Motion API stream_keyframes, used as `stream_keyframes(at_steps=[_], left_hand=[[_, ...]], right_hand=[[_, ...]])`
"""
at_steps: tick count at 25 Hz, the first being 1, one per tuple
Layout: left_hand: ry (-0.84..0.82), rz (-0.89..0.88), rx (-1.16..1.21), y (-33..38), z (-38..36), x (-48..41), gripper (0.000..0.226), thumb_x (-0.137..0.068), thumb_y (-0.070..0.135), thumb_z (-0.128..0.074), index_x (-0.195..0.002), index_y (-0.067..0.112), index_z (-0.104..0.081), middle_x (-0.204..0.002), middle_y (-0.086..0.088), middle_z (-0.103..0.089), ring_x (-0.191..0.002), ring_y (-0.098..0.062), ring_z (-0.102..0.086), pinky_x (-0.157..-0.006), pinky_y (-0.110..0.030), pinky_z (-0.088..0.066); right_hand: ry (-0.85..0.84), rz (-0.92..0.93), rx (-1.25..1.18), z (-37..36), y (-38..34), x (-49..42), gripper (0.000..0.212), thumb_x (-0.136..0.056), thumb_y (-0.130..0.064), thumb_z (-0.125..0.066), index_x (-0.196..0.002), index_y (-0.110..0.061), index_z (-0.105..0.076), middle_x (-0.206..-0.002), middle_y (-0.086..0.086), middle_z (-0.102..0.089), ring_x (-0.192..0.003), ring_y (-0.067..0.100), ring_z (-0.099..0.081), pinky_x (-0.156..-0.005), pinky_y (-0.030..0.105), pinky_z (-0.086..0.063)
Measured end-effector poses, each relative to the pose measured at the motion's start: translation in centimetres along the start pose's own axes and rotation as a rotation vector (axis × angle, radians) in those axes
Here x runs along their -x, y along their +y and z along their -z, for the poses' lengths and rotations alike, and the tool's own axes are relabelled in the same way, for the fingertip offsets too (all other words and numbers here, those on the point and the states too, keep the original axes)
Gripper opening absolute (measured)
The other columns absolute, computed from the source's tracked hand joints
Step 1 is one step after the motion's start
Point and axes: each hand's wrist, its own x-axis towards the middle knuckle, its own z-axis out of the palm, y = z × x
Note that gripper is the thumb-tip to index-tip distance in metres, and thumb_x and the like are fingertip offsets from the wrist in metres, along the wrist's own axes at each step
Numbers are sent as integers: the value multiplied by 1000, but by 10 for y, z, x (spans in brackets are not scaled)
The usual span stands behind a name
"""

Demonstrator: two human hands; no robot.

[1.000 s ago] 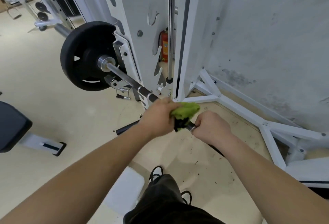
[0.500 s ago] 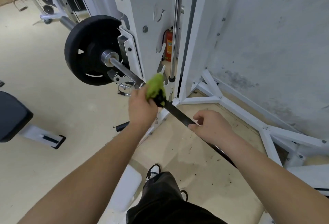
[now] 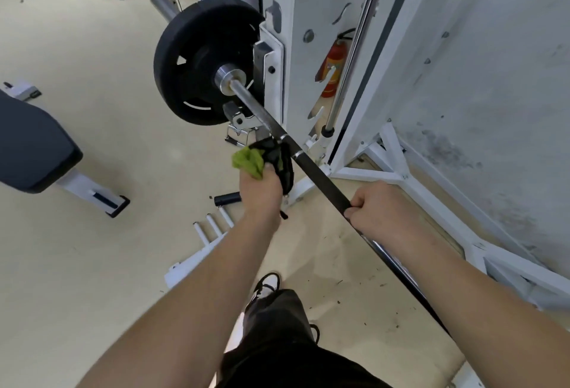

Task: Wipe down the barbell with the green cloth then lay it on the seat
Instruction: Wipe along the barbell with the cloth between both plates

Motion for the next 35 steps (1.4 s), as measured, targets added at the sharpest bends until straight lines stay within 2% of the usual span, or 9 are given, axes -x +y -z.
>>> stream_keyframes(at_steps=[5,8,11,14,18,23,26,30,35], left_hand=[[-329,324,165,-18,-26,27,16,-101,7,-50,-111,12,-61,-91,-9,-66,-69,-20,-61,-58,-34,-52],[-649,529,131,-49,-16,85,21,-103,8,-48,-117,8,-65,-98,-13,-74,-81,-25,-70,-60,-32,-53],[-554,612,331,-42,-22,52,28,-102,2,-48,-124,5,-65,-108,-14,-76,-92,-28,-73,-70,-35,-60],[-398,544,379,-29,-30,31,28,-100,-3,-46,-118,6,-65,-109,-14,-74,-90,-26,-73,-75,-37,-60],[-571,520,122,-44,-19,92,24,-100,0,-51,-116,8,-66,-104,-16,-76,-84,-26,-73,-68,-36,-58],[-434,186,-51,-1,4,48,34,-89,-14,-55,-106,15,-59,-87,-10,-67,-71,-23,-69,-61,-35,-64],[-463,211,-86,-2,1,65,27,-91,-12,-54,-105,11,-61,-90,-13,-70,-61,-14,-72,-58,-28,-62],[-567,295,1,-35,4,109,29,-89,-11,-57,-106,9,-68,-92,-15,-75,-75,-22,-74,-60,-31,-61],[-377,11,-170,-15,-4,52,29,-81,4,-55,-92,28,-65,-76,-7,-66,-67,-23,-56,-55,-35,-45]], right_hand=[[14,-30,-13,-2,-2,-4,8,-78,-22,-70,-71,-17,-70,-68,4,-72,-70,26,-71,-67,37,-59],[19,-57,-40,-1,1,-2,7,-76,-27,-73,-73,-20,-72,-72,-3,-71,-74,22,-69,-68,32,-57],[36,-73,-70,-3,4,1,10,-82,-32,-74,-80,-22,-75,-76,-7,-74,-76,18,-69,-75,33,-59],[37,-81,-45,-6,3,2,13,-85,-33,-71,-78,-23,-73,-71,-5,-72,-71,18,-69,-71,31,-58],[46,-79,-27,-6,3,4,11,-84,-31,-70,-78,-22,-73,-73,-5,-71,-76,21,-68,-67,29,-52],[51,-47,20,-5,-2,4,13,-85,-27,-68,-75,-21,-74,-68,1,-71,-71,24,-69,-66,32,-56],[47,-46,32,-5,-4,2,9,-79,-24,-69,-75,-18,-74,-70,5,-73,-71,26,-70,-68,33,-58],[55,-42,8,-6,-2,3,9,-76,-25,-69,-74,-17,-74,-70,6,-72,-71,28,-69,-69,35,-59],[56,-42,31,-7,-3,5,13,-83,-26,-67,-71,-22,-71,-66,0,-68,-70,24,-68,-66,31,-55]])
